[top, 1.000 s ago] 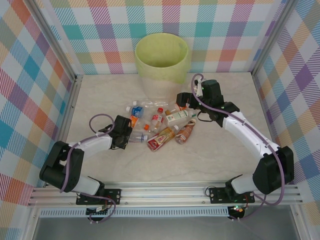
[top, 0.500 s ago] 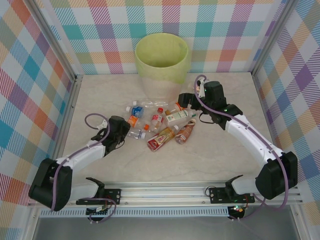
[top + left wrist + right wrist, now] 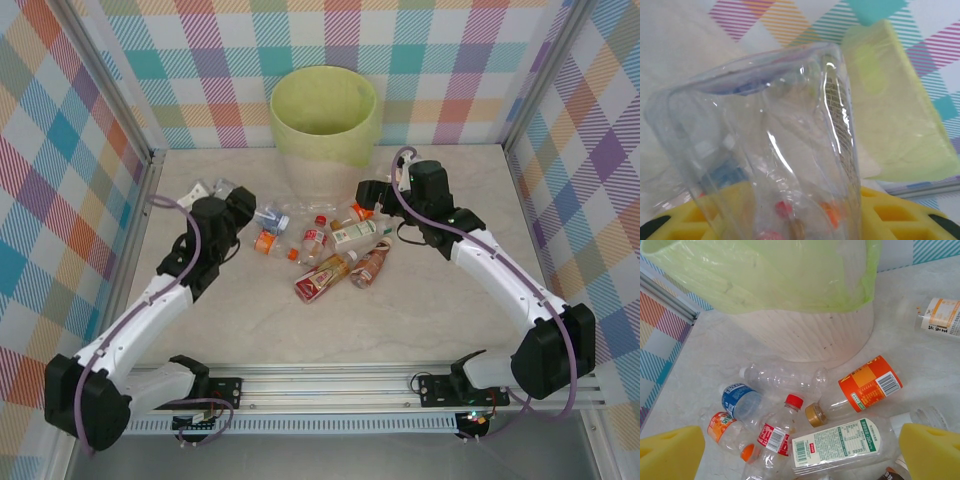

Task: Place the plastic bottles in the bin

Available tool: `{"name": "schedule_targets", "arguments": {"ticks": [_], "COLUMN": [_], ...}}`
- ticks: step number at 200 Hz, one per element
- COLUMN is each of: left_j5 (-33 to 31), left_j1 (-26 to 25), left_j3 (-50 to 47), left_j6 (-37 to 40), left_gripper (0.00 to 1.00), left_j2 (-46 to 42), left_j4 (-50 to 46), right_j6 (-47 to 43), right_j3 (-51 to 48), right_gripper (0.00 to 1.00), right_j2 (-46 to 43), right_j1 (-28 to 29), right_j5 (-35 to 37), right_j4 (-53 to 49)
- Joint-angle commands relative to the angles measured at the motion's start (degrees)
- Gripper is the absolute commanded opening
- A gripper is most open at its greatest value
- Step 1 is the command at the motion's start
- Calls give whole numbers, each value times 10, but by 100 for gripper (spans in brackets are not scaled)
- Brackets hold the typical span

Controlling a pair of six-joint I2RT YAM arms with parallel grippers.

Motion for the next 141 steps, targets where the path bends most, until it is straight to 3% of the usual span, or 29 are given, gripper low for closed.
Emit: {"name": "schedule_targets", "arguments": {"ticks": [1, 16, 35, 96, 141], "left_j5": [83, 107, 93, 66, -1], "left_j1": [11, 11, 11, 15, 15], "left_j3": [114, 200, 270, 418, 481], "left_j6": [76, 109, 134, 171, 171], "left_gripper": [46, 46, 46, 47, 48], "left_j2": [68, 130, 190, 296, 382], "left_j4": [78, 63, 67, 107, 138], "right_j6": [15, 15, 14, 3, 19], "right_j3": [5, 2, -7, -19, -24], "right_gripper": [100, 100, 100, 100, 100], "right_j2": [-21, -27, -39, -67, -66], "right_j1": [-1, -2, -2, -2, -2], "right_j5": [-11, -9, -3, 13, 5], "right_j4": [22, 20, 16, 6, 19]}}
